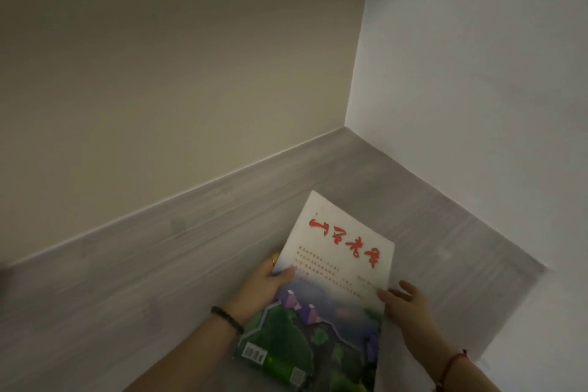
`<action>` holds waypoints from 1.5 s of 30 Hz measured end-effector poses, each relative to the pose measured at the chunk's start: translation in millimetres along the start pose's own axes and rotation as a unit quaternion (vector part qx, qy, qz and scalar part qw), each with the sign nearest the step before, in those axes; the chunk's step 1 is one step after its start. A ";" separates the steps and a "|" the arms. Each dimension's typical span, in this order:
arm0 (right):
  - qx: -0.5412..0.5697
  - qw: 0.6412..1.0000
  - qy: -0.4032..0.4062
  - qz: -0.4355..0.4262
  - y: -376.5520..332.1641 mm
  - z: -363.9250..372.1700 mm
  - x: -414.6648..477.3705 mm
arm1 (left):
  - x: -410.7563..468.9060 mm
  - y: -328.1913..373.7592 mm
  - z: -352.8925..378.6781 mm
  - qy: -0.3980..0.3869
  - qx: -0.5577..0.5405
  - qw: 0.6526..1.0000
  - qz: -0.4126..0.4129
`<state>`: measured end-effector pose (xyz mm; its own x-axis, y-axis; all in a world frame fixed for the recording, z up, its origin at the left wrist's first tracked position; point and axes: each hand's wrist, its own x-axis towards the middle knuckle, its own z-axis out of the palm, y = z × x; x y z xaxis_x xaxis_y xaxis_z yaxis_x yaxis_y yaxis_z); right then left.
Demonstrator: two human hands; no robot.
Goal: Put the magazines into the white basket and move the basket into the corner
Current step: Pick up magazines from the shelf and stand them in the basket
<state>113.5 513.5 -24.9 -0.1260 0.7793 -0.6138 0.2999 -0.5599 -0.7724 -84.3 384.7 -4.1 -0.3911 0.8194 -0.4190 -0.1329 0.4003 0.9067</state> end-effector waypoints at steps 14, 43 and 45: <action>-0.150 0.858 -0.337 -0.358 -69.8 250.1 -166.7 | -196.0 16.4 -237.5 0.398 -0.026 0.904 0.154; -0.175 0.842 -0.309 -0.406 29.2 588.8 -314.2 | -327.6 -113.1 -545.0 0.653 -0.010 0.752 0.090; -0.142 0.857 -0.295 -0.398 35.2 586.7 -312.8 | -323.0 -118.7 -544.2 0.661 -0.025 0.743 0.096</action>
<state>-391.4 84.9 44.2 -0.8289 0.5572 0.0491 0.1035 0.2390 -0.9655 -437.8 -150.7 49.5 -0.9562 -0.2743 0.1018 0.0205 0.2843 0.9585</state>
